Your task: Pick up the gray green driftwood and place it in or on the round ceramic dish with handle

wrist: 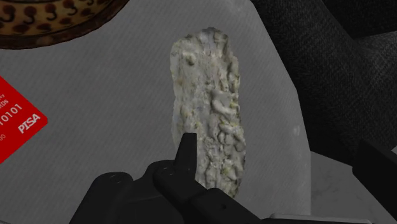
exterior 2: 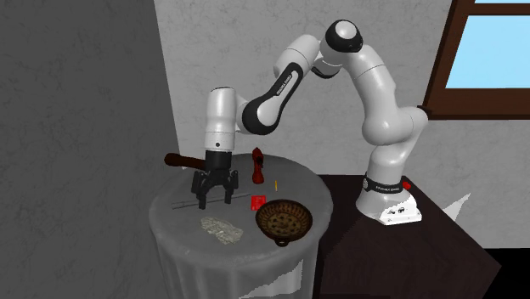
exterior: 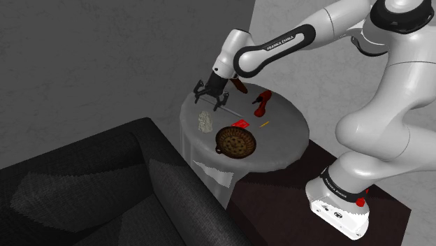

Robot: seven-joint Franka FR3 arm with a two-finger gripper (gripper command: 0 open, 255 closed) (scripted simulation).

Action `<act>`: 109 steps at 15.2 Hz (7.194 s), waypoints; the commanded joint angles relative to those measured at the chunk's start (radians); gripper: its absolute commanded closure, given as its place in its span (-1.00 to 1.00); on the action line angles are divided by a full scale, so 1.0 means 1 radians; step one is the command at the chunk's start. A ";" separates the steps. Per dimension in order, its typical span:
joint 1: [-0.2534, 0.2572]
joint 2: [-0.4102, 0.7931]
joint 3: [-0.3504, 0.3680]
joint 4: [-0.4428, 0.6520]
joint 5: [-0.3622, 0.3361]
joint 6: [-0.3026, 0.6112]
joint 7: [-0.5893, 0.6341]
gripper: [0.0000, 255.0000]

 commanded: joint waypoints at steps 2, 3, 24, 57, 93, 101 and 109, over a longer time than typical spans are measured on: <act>0.001 0.000 -0.001 0.000 -0.001 0.001 0.000 -1.00; 0.001 0.000 -0.001 0.000 -0.001 0.001 0.000 -1.00; 0.275 0.023 -0.132 0.087 -0.169 -0.278 -0.170 -1.00; 0.220 -0.028 -0.051 0.081 -0.115 -0.329 -0.184 1.00; -0.529 -0.129 0.642 -0.555 -0.083 -0.170 -0.055 1.00; -0.447 -0.188 0.536 -0.568 -0.086 -0.080 -0.071 1.00; -0.448 -0.188 0.538 -0.567 -0.085 -0.081 -0.072 -1.00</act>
